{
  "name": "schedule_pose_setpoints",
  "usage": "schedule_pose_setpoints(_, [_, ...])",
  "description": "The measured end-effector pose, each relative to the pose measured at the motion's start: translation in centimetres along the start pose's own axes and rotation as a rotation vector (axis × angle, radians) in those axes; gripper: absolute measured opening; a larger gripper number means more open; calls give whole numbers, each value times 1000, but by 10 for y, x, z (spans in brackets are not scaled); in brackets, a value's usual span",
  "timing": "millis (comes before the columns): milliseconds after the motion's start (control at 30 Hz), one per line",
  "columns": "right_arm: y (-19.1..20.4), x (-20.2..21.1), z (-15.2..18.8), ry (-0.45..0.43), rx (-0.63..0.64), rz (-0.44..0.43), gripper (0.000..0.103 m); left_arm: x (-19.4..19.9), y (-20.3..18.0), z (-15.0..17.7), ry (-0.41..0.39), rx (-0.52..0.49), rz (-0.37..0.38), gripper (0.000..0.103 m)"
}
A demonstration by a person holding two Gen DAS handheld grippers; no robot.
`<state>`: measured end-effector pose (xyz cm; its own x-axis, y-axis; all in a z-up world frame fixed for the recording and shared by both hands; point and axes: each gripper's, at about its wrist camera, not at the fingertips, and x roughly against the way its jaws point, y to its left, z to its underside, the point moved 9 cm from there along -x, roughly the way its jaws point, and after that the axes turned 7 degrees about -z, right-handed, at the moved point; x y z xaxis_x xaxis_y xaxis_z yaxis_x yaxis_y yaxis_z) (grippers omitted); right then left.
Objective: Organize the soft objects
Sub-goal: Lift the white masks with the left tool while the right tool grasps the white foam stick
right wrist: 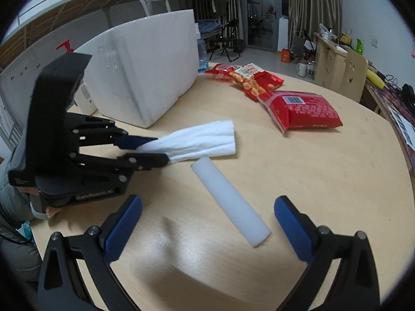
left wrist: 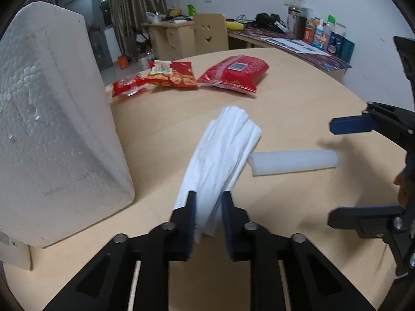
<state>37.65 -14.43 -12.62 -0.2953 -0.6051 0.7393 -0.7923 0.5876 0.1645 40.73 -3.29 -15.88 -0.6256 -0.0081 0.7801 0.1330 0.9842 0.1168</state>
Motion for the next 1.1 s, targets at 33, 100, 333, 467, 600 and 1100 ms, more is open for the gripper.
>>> schedule_pose_setpoints(33, [-1,0,0,3,-2,-2,103,1,-1,1,3,-3,6,14])
schedule_pose_setpoints(100, [-1,-1,0,8,0,-7,103,1,-2,2,0,-12,2,12])
schedule_pose_setpoints(333, [-3,-7,2,31,-7,-19,103,4,2,4,-1,8,17,6])
schedule_pose_setpoints(467, [-2,-10,3,43,-2,-19,101,12,3,1,-27,5,25,6])
schedule_pose_setpoints(600, [-1,-11,5,58,6,-19,98,25,7,-4,-68,19,39,6])
schedule_pose_setpoints(1100, [-22,-16,11,113,-23,63,47,51,17,-12,-164,47,57,6])
